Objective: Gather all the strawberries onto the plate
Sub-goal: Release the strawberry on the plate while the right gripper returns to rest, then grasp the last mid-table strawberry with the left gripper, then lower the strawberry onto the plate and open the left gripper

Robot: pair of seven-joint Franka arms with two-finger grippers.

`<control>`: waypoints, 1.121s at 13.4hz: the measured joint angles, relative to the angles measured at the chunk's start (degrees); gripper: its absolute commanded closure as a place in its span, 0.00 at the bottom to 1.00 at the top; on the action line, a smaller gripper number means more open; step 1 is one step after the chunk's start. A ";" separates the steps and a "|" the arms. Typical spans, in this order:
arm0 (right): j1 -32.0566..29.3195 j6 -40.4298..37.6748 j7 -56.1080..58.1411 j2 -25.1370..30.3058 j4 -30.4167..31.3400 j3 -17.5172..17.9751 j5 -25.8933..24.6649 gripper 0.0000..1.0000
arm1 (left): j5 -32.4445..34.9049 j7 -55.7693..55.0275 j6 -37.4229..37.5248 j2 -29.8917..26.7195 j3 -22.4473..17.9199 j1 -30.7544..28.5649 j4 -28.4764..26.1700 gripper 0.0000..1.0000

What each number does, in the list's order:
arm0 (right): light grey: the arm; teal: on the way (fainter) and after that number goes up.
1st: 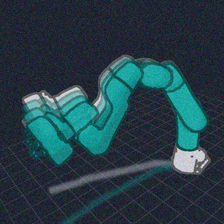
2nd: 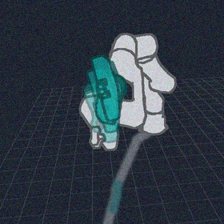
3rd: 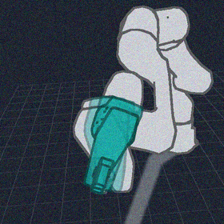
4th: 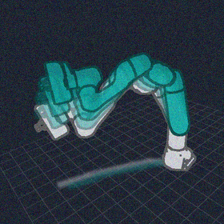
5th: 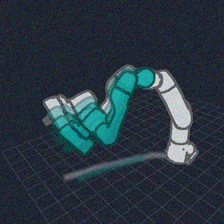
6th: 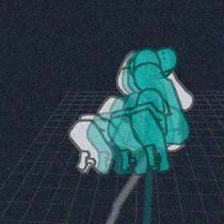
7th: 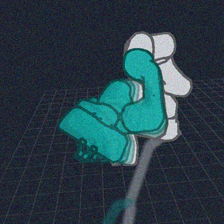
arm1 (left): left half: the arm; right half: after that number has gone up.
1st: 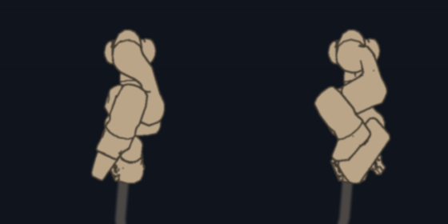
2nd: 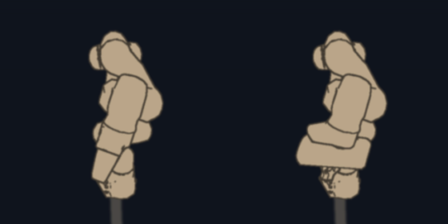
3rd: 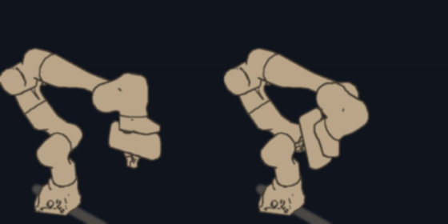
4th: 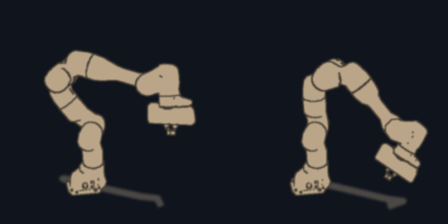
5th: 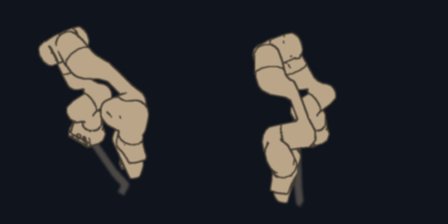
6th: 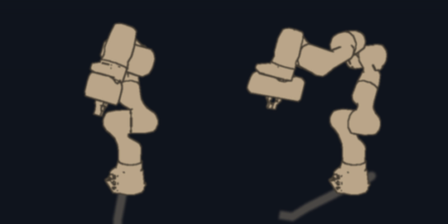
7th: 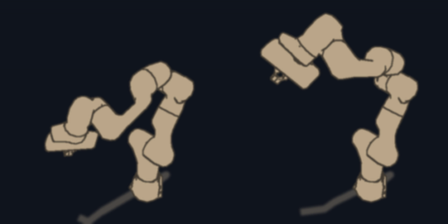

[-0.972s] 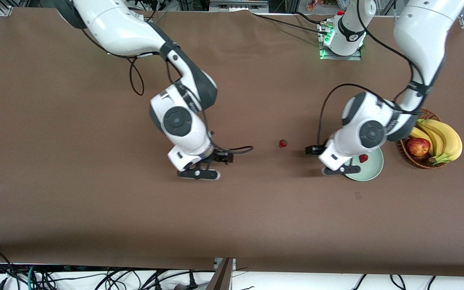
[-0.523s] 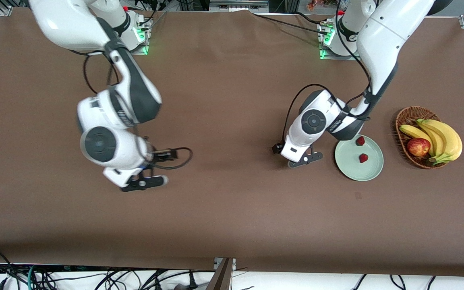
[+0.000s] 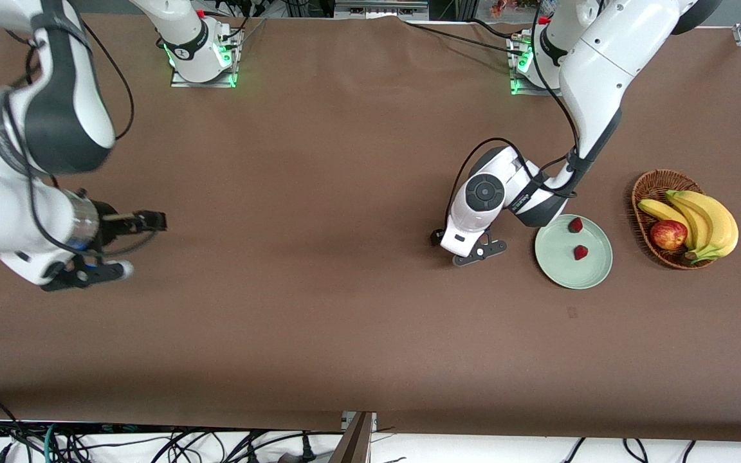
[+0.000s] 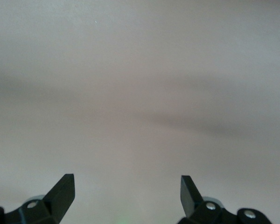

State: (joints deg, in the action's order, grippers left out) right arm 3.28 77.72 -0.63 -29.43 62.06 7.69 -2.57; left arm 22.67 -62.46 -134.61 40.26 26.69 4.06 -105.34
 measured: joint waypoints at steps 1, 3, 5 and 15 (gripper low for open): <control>0.00 -0.86 -0.01 2.17 0.28 -0.20 -0.01 0.00 | 0.00 -0.02 0.03 0.00 0.00 0.31 -0.02 0.48; -0.15 -1.74 -0.09 7.95 3.41 -0.61 -0.06 0.00 | 0.00 -0.11 0.07 0.00 0.00 0.65 -0.03 0.77; -0.30 -2.90 -0.09 14.70 9.25 -1.02 -0.12 0.00 | 0.00 -0.11 0.42 -0.17 0.09 0.71 0.14 0.92; -0.46 -4.71 3.77 24.69 19.98 -5.85 -0.17 0.00 | 0.18 32.83 14.29 -6.48 -0.53 -11.07 3.67 0.88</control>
State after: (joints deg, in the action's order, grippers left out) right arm 2.82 73.02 3.14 -4.74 82.04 1.84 -2.73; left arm 22.86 -29.63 -120.32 33.78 26.17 -7.01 -101.67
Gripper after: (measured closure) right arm 0.000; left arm 0.678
